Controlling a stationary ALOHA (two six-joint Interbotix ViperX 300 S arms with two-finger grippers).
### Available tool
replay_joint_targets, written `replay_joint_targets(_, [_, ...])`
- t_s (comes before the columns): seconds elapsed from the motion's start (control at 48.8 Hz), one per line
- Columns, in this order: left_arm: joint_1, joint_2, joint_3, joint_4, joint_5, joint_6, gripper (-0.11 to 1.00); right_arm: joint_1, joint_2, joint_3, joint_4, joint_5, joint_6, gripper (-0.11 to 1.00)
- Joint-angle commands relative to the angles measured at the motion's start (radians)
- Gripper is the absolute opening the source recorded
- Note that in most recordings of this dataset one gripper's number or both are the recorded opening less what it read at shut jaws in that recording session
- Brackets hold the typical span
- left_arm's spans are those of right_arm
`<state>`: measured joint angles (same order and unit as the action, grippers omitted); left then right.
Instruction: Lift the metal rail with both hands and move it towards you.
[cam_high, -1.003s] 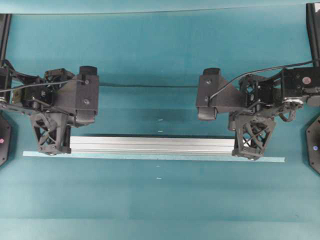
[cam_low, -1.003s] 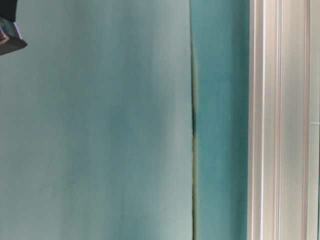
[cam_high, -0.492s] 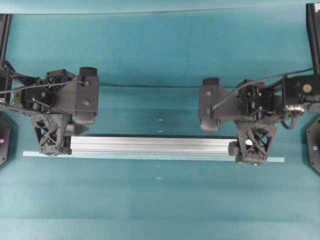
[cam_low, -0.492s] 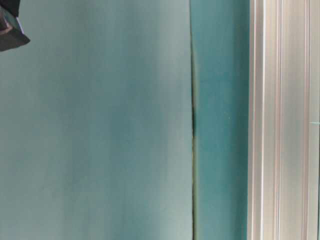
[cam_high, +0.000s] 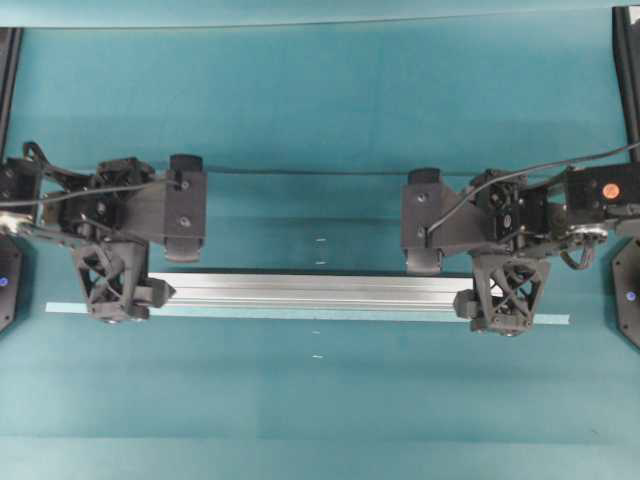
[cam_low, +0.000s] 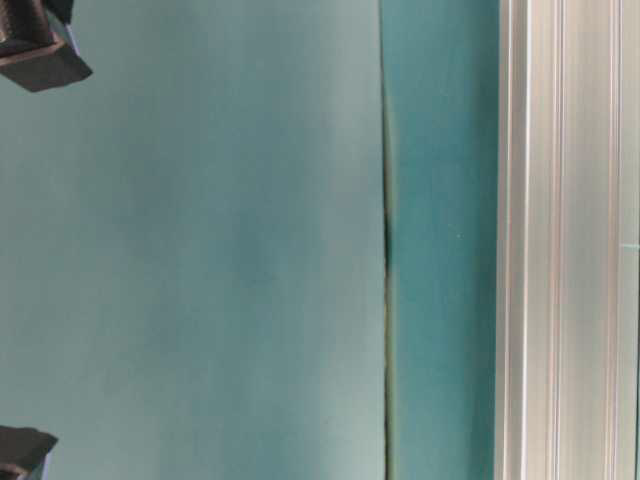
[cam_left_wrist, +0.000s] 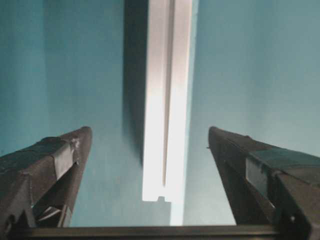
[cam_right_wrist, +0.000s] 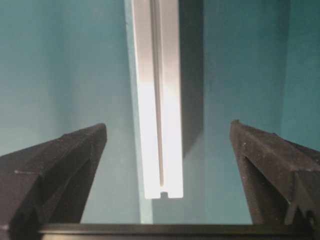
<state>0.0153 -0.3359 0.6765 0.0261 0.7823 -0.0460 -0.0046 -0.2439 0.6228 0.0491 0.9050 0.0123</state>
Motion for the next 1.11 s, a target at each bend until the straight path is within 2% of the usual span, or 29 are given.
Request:
replay_joint_targets(0.0, [-0.003, 0.008, 0.006, 0.002, -0.031, -0.023, 0.99, 0.005, 0.006, 0.014, -0.002, -0.035, 0.0, 0.99])
replay_joint_targets(0.143, [-0.003, 0.034, 0.026, 0.0, -0.064, -0.06, 0.99, 0.009, 0.018, 0.066, 0.002, -0.092, 0.005, 0.99])
replay_joint_targets(0.532, [-0.006, 0.153, 0.103, 0.002, -0.258, -0.072, 0.99, 0.029, 0.077, 0.181, 0.012, -0.291, 0.029, 0.99])
replay_joint_targets(0.84, [-0.003, 0.255, 0.135, 0.002, -0.364, -0.072, 0.99, 0.026, 0.16, 0.229, 0.009, -0.434, 0.026, 0.99])
replay_joint_targets(1.085, [-0.003, 0.284, 0.144, 0.002, -0.41, -0.072, 0.99, 0.026, 0.219, 0.23, 0.009, -0.474, 0.026, 0.99])
